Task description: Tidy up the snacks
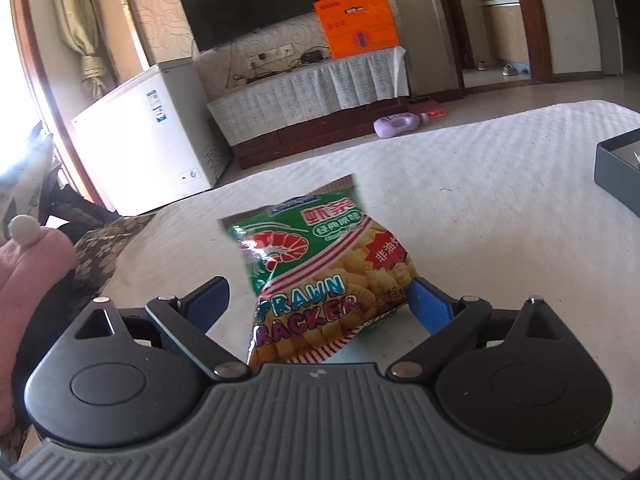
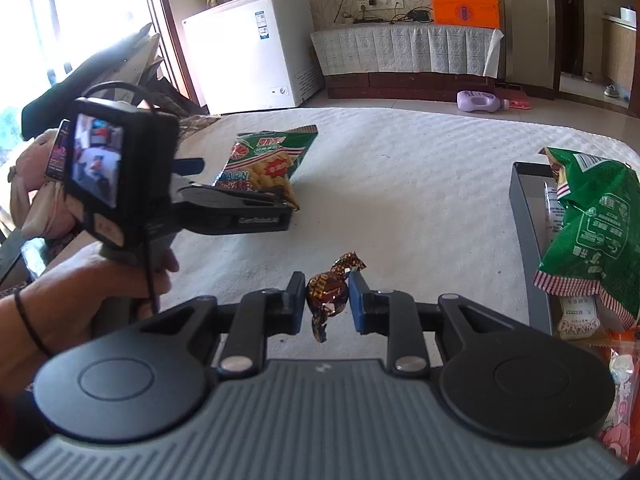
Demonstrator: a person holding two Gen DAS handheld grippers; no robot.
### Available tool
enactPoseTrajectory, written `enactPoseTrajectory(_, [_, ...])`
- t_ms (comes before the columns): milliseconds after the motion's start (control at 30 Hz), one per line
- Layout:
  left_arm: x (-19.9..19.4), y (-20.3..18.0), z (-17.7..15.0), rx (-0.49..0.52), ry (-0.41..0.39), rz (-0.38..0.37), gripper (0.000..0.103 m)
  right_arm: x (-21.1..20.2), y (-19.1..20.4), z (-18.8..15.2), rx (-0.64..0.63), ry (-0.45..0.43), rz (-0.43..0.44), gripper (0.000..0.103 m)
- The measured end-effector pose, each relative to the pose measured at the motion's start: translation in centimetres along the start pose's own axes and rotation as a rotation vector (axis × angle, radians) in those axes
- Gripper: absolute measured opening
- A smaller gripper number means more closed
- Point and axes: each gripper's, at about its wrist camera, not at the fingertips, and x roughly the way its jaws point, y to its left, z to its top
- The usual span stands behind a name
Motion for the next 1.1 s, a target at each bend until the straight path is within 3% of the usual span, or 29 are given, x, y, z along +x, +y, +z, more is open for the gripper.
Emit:
enactPoseTrajectory(333, [5.0, 0.2, 0.2, -0.015, 0.036, -0.014, 0.100, 0.5, 0.6, -0.1, -0.026, 0.027, 0.002, 0.027])
enactPoseTrajectory(367, [5.2, 0.4, 0.3, -0.029, 0.038, -0.015, 0.098, 0.5, 0.6, 0.0, -0.027, 0.028, 0.002, 0.027])
enactPoseTrajectory(400, [5.4, 0.7, 0.3, -0.048, 0.034, -0.022, 0.086, 0.6, 0.7, 0.0, -0.028, 0.030, 0.003, 0.027])
enactPoseTrajectory(500, [5.6, 1.5, 0.4, -0.079, 0.026, -0.033, 0.070, 0.8, 0.8, 0.2, -0.031, 0.035, 0.005, 0.027])
enactPoseTrajectory(800, [3.6, 2.8, 0.1, -0.128, -0.018, -0.041, 0.063, 1.2, 1.0, 0.3, -0.040, 0.044, 0.010, 0.027])
enactPoseTrajectory(1100, [-0.9, 1.2, -0.2, -0.071, -0.048, -0.058, 0.062, 1.5, 0.8, 0.3, -0.042, 0.050, 0.018, 0.027])
